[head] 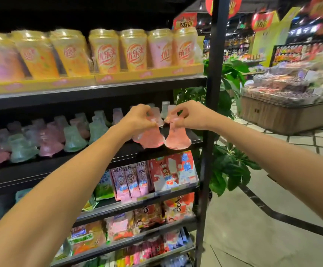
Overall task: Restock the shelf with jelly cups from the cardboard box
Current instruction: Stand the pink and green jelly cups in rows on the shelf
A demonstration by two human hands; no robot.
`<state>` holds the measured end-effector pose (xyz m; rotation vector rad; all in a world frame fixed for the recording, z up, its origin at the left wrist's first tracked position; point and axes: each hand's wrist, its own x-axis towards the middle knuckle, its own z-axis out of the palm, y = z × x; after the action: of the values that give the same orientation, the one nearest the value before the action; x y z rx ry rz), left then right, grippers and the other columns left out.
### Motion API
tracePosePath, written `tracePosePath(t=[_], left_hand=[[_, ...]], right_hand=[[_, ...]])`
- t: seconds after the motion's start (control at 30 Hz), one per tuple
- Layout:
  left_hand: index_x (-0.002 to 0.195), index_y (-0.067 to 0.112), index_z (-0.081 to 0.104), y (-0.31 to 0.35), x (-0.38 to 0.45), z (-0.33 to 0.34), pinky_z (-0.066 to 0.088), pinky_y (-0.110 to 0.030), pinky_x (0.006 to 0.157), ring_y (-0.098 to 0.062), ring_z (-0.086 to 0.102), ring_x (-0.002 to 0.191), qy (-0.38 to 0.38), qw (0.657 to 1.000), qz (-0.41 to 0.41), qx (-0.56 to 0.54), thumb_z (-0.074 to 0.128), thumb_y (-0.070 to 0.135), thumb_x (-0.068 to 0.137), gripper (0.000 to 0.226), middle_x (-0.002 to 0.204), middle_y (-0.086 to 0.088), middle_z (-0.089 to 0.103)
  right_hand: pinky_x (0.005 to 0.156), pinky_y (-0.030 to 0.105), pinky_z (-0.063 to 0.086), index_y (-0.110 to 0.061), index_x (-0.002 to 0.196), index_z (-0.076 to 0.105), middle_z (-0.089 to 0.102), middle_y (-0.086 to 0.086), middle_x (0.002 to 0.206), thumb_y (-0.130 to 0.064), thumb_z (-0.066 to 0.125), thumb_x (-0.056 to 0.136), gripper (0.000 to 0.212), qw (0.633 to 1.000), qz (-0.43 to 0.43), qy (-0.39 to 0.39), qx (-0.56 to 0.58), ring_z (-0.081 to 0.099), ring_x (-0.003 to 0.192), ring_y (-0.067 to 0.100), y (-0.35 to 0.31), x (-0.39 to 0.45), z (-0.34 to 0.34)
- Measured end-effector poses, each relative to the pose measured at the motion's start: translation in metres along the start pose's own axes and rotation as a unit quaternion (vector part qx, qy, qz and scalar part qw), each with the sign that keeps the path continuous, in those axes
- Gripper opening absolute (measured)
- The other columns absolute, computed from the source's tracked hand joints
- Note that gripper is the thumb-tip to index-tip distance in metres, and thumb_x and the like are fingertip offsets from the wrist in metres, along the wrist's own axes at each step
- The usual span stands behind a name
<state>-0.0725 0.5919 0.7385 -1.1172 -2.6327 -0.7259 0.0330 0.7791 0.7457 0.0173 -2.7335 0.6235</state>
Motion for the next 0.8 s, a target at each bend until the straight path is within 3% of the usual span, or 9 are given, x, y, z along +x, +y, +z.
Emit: tracePosePath(t=[0.17,0.33,0.6,0.7,0.8], left_hand=[[0.116,0.01,0.063,0.003,0.041,0.002,0.04,-0.02,0.064,-0.016,0.056,0.091,-0.015,0.999,0.032,0.018,0.072,0.028,0.081,0.04,0.109,-0.004,0.06],[0.12,0.011,0.063,0.004,0.079,0.015,0.047,-0.028,0.079,-0.016,0.057,0.098,-0.026,0.998,0.054,0.026,0.067,0.027,0.083,0.041,0.118,-0.005,0.062],[0.121,0.025,0.055,0.0,0.122,0.037,0.04,-0.03,0.074,-0.02,0.056,0.095,-0.089,0.993,-0.002,0.075,0.057,0.038,0.091,0.033,0.112,-0.002,0.062],[0.135,0.023,0.046,-0.001,0.135,0.051,0.039,-0.034,0.092,-0.026,0.052,0.115,-0.152,0.979,-0.047,0.127,0.048,0.042,0.096,0.044,0.129,-0.008,0.057],[0.143,0.017,0.043,-0.001,0.144,0.06,0.032,-0.037,0.106,-0.028,0.041,0.134,-0.165,0.969,-0.08,0.166,0.049,0.041,0.098,0.052,0.145,-0.008,0.046]], right_hand=[[0.081,0.024,0.047,-0.015,0.128,0.065,0.066,0.005,0.116,-0.027,0.071,0.083,0.047,0.998,0.043,0.005,-0.041,0.062,0.102,0.018,0.018,0.015,-0.012],[0.083,0.023,0.045,-0.018,0.132,0.06,0.062,0.006,0.127,-0.023,0.064,0.088,0.046,0.996,0.068,0.004,-0.062,0.058,0.104,0.018,0.031,0.035,-0.021],[0.085,0.03,0.05,-0.013,0.129,0.061,0.062,0.012,0.127,-0.023,0.054,0.092,0.039,0.989,0.111,0.004,-0.099,0.061,0.109,0.028,0.042,0.069,-0.012],[0.089,0.033,0.051,-0.01,0.133,0.055,0.057,0.013,0.132,-0.022,0.05,0.095,0.04,0.988,0.116,-0.003,-0.106,0.058,0.115,0.029,0.044,0.073,-0.007],[0.086,0.032,0.052,-0.007,0.133,0.054,0.056,0.015,0.132,-0.017,0.048,0.095,0.04,0.985,0.121,-0.028,-0.119,0.058,0.114,0.029,0.047,0.077,0.003]])
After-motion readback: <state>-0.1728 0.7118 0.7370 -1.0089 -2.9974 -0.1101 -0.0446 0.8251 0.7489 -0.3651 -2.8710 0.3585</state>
